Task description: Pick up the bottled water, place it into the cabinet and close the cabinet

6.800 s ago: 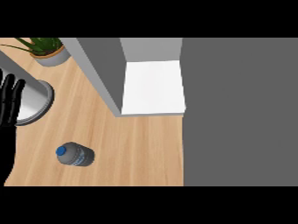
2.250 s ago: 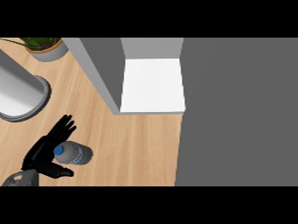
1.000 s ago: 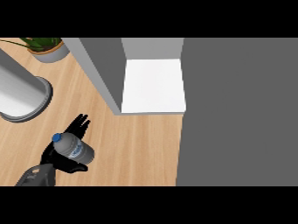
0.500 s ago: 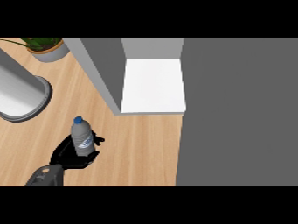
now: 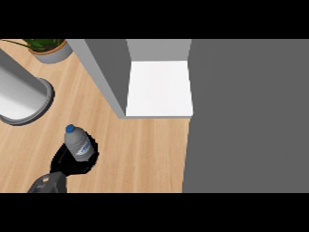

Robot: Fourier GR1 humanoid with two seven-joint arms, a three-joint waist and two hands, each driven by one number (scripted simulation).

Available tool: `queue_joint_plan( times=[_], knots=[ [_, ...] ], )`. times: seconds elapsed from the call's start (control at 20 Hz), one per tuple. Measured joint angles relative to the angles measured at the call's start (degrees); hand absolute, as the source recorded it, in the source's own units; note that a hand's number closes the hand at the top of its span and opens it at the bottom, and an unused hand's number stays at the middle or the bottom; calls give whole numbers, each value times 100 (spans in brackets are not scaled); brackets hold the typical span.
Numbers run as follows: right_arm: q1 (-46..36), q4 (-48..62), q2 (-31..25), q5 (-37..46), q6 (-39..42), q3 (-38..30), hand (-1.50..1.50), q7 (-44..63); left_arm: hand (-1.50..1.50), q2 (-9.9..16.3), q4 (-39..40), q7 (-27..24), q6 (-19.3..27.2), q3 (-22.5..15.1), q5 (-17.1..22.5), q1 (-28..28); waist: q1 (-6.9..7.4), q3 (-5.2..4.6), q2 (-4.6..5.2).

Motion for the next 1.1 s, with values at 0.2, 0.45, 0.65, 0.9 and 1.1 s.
queue_joint_plan(
  times=[0.2,0.45,0.65,0.9,1.1],
  knots=[
    [-49,47,0,30,-24,12,-150,11,150,-27,58,-142,384,449,432,-14,6,-6,4],
    [-66,117,-31,-35,2,-42,-150,-59,150,-76,98,-170,485,735,816,-179,0,-5,1],
    [-131,185,-43,-36,-21,-57,-150,-74,150,-79,-55,75,350,797,1088,-125,19,-3,-5],
    [-150,192,-120,-121,34,-87,-150,-77,150,-159,-611,509,217,731,1389,31,40,-1,-16],
    [-26,200,-82,15,-34,84,-150,-188,150,-431,-1610,1013,446,512,1577,382,59,3,-25]
  ],
)
